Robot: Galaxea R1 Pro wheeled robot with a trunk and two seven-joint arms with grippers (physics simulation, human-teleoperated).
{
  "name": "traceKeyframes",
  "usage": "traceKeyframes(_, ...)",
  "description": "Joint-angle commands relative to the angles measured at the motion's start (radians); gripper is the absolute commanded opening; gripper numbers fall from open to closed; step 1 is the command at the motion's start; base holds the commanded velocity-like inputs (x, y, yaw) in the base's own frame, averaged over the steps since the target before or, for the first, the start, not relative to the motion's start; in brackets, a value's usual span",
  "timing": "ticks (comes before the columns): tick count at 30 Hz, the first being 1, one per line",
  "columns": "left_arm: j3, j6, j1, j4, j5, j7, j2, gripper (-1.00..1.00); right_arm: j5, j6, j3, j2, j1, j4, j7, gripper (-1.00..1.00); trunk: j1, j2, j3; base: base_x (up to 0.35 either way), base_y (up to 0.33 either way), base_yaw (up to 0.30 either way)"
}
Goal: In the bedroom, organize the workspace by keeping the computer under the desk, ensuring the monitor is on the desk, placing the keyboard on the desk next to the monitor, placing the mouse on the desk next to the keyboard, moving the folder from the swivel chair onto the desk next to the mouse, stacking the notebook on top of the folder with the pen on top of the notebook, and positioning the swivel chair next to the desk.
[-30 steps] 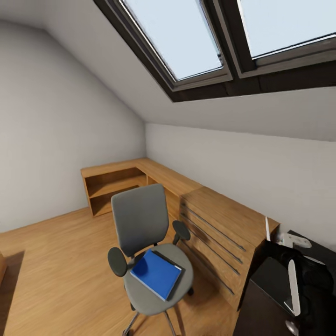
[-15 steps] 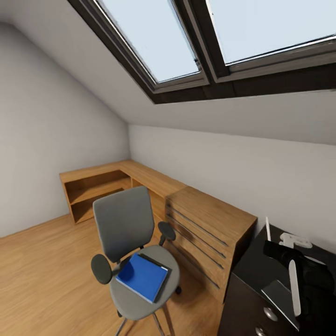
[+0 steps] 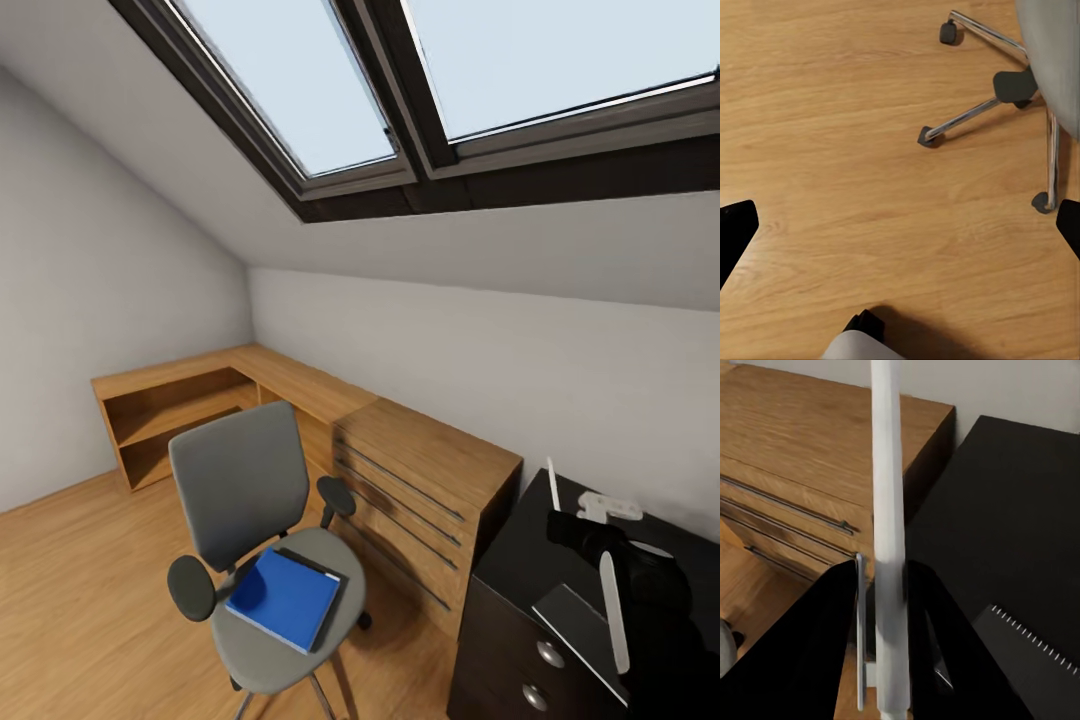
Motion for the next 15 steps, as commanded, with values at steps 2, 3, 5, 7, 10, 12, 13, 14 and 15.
traceKeyframes(2, -0.004, 0.002, 0.0, -0.003, 0.006, 0.008, 0.001, 1.0, 0.01, 0.001, 0.009, 0.001, -0.001, 0.008, 0.011, -1.0, 0.0, -0.001, -0.002, 0.0, 0.0, -0.006)
traceKeyframes(3, -0.004, 0.002, 0.0, -0.003, 0.006, 0.008, 0.0, 1.0, 0.01, 0.0, 0.024, 0.001, -0.001, 0.013, 0.012, -1.0, 0.0, -0.001, -0.002, 0.0, 0.0, -0.002)
traceKeyframes(5, -0.005, 0.002, 0.0, -0.002, 0.006, 0.008, 0.0, 1.0, 0.01, -0.001, 0.039, 0.002, -0.001, 0.017, 0.012, -1.0, 0.0, -0.001, -0.002, 0.0, 0.0, -0.001)
traceKeyframes(7, -0.005, 0.002, 0.0, -0.002, 0.006, 0.008, 0.0, 1.0, 0.01, -0.006, 0.044, 0.002, -0.001, 0.018, 0.013, -1.0, 0.0, -0.001, -0.002, 0.0, 0.0, 0.0)
traceKeyframes(10, -0.006, 0.002, 0.0, -0.001, 0.006, 0.008, 0.0, 1.0, 0.013, -0.041, 0.055, 0.003, -0.002, 0.049, 0.004, -1.0, 0.0, -0.001, -0.002, 0.0, 0.0, 0.0)
traceKeyframes(12, -0.006, 0.002, 0.0, -0.001, 0.006, 0.008, 0.0, 1.0, 0.014, -0.059, 0.056, 0.003, -0.005, 0.109, -0.011, -1.0, 0.0, -0.001, -0.002, 0.0, 0.0, 0.0)
traceKeyframes(13, -0.005, 0.002, 0.0, -0.001, 0.006, 0.008, 0.0, 1.0, 0.014, -0.068, 0.057, 0.003, -0.008, 0.136, -0.019, -1.0, 0.0, -0.001, -0.002, 0.0, 0.0, 0.0)
traceKeyframes(14, -0.006, 0.002, 0.0, -0.001, 0.006, 0.008, 0.0, 1.0, 0.014, -0.121, 0.057, 0.0, -0.058, 0.275, -0.076, -1.0, 0.0, -0.001, -0.002, 0.0, 0.0, 0.0)
traceKeyframes(15, -0.006, 0.002, 0.0, -0.001, 0.006, 0.008, 0.0, 1.0, 0.013, -0.137, 0.056, -0.001, -0.083, 0.315, -0.096, -1.0, 0.0, -0.001, -0.002, 0.0, 0.0, 0.0)
